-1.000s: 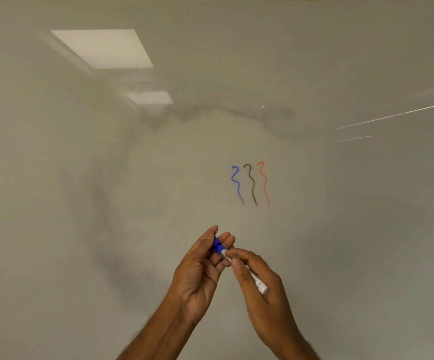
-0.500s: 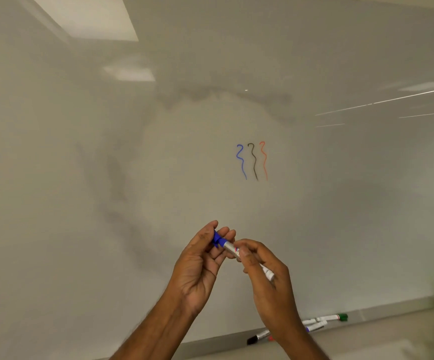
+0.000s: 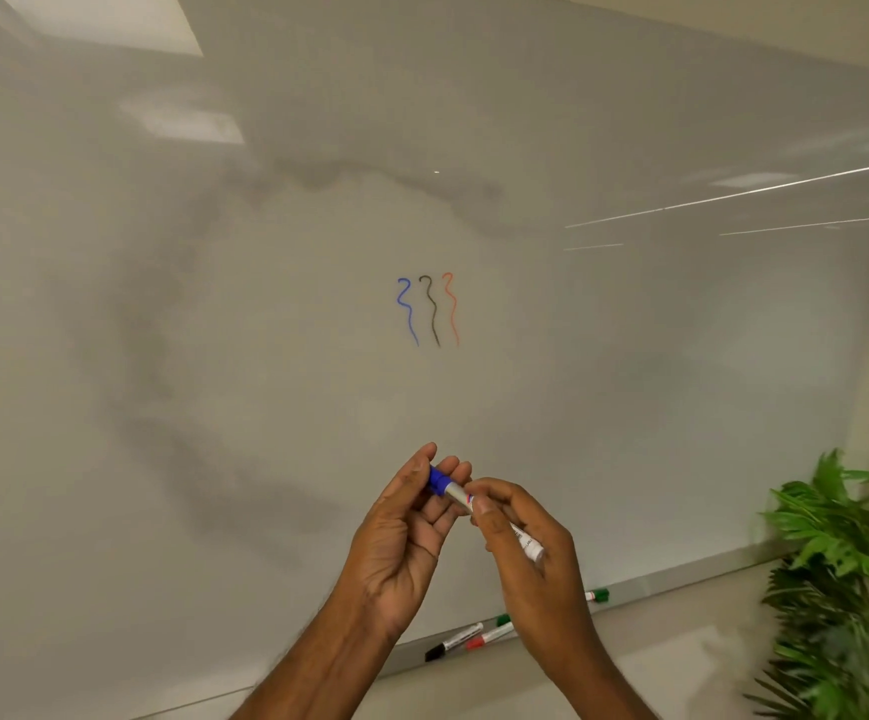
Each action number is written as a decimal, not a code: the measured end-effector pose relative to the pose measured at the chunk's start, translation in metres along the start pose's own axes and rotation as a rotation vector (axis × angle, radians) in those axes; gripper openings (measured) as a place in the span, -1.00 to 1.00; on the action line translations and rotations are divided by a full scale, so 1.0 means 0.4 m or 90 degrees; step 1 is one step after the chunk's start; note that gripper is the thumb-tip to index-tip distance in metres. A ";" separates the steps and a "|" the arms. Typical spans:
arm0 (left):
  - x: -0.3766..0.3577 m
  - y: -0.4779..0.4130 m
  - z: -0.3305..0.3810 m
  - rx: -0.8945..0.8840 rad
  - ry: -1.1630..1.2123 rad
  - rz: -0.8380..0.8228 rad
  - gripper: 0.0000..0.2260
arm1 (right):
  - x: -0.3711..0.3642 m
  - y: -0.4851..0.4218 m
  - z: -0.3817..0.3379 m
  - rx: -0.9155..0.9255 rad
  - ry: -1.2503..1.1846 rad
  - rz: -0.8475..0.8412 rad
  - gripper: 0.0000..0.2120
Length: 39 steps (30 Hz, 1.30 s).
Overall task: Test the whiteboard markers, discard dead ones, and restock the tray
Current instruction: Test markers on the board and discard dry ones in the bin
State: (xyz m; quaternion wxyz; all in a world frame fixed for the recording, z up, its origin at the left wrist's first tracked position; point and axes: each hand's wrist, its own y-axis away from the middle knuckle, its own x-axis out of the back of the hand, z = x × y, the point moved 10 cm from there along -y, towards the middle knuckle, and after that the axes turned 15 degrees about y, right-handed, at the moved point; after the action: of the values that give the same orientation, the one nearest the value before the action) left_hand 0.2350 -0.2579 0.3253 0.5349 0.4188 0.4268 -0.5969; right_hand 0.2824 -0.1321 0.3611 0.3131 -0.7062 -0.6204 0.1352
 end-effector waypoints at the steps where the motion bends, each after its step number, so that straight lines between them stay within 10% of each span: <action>1: -0.001 -0.008 -0.025 0.002 -0.001 0.003 -0.68 | 0.023 0.000 0.013 -0.006 -0.007 0.001 -0.79; 26: -0.030 -0.154 -0.548 0.021 -0.215 0.005 -0.73 | 0.520 -0.040 0.339 -0.080 -0.030 0.014 -0.89; 39: 0.108 -0.328 -0.694 0.016 -0.549 -0.094 -0.71 | 0.577 -0.047 0.600 -0.114 0.485 -0.005 -0.82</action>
State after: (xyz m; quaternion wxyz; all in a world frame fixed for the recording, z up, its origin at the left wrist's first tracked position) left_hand 0.1129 0.0041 0.2131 0.6150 0.1058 0.1859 -0.7590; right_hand 0.1731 0.1563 0.2338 0.4587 -0.7280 -0.4718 -0.1926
